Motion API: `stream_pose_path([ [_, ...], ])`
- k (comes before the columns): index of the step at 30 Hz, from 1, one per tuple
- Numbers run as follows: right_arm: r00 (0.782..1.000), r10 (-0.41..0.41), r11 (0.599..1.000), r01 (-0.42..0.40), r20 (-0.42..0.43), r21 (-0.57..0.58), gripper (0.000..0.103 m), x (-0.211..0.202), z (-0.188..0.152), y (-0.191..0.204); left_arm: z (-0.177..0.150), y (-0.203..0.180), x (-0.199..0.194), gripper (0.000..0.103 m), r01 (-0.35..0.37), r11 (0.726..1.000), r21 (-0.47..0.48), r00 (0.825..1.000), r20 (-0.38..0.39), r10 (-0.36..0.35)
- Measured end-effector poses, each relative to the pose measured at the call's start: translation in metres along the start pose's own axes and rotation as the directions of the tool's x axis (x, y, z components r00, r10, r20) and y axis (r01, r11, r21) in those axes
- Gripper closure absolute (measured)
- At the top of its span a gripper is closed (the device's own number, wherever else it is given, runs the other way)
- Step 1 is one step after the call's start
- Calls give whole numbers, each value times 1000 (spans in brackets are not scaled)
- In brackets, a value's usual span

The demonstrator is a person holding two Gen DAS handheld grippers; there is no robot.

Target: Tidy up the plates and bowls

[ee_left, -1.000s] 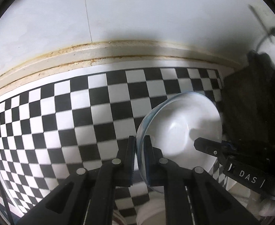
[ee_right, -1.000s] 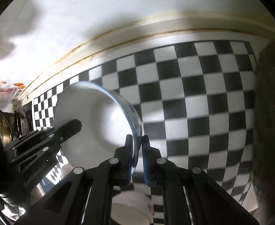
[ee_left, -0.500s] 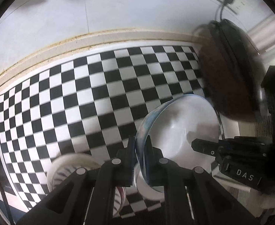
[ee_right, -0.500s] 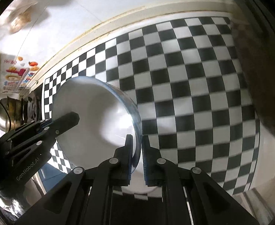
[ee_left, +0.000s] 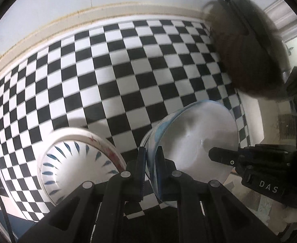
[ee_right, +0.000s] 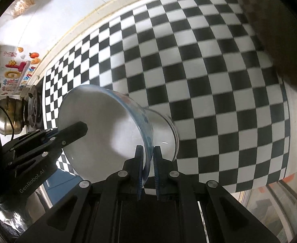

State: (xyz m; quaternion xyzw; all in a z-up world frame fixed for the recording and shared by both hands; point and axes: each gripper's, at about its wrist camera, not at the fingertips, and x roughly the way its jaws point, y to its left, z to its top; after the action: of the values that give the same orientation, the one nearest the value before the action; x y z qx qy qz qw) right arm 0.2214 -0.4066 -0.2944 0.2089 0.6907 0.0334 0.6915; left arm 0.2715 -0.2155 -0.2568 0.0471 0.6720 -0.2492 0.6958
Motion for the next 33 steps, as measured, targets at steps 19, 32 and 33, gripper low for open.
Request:
stream_pose_path([
  [19, 995, -37, 999, 38, -89, 18, 91, 36, -3, -25, -16, -14, 48, 96, -76, 996, 48, 993, -82, 80],
  [32, 993, -45, 999, 46, -113, 0, 87, 36, 3, -18, -14, -7, 52, 94, -102, 994, 34, 990, -93, 105],
  [33, 993, -46, 999, 46, -113, -1, 87, 36, 3, -18, -13, -7, 52, 94, -102, 994, 32, 990, -92, 104],
])
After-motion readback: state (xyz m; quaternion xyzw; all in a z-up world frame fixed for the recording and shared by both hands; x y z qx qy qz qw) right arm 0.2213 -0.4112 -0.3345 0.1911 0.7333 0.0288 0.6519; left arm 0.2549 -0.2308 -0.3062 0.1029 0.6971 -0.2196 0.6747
